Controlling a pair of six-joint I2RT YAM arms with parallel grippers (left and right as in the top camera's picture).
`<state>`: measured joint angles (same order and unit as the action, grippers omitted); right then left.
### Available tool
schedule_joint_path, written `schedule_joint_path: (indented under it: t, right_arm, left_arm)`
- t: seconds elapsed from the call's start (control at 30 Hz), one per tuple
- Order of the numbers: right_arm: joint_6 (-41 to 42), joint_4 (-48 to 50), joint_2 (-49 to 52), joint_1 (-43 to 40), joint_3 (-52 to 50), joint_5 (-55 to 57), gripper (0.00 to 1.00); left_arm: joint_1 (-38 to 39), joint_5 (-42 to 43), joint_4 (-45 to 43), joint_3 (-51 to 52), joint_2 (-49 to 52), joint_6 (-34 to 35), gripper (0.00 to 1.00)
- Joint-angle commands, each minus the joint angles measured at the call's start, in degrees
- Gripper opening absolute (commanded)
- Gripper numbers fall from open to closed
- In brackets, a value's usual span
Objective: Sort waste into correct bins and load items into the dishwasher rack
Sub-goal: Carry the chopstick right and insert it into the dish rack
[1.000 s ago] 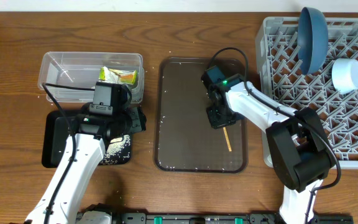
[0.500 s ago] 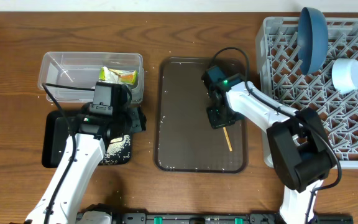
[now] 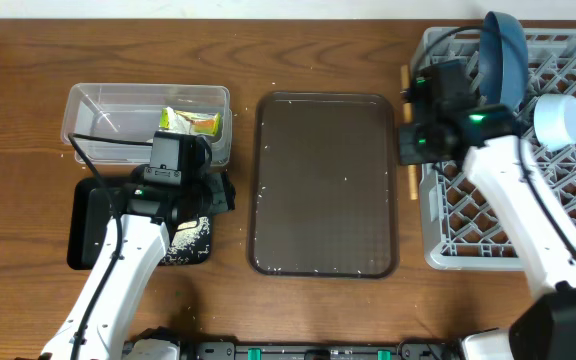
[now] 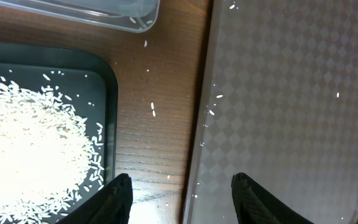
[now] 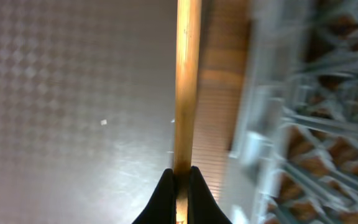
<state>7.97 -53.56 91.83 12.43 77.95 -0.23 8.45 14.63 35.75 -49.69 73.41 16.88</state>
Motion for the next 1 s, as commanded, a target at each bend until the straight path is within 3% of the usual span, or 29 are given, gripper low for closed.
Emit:
schedule_joint_path:
  t: [0.0, 0.27, 0.77, 0.97]
  right_arm:
    - [-4.6, -1.4, 0.1, -4.0, 0.3, 0.1, 0.05]
    - [-5.5, -2.9, 0.5, -10.6, -0.5, 2.4, 0.01]
    - [-4.8, 4.7, 0.9, -10.9, -10.4, 3.8, 0.01]
    - [-4.6, 7.6, 1.1, -10.9, -13.1, 4.6, 0.09]
  left_arm:
    - [-0.2, -0.4, 0.0, -0.8, 0.3, 0.0, 0.54]
    - [-0.2, -0.4, 0.0, -0.8, 0.3, 0.0, 0.54]
    - [-0.2, -0.4, 0.0, -0.8, 0.3, 0.0, 0.54]
    - [-0.2, -0.4, 0.0, -0.8, 0.3, 0.0, 0.54]
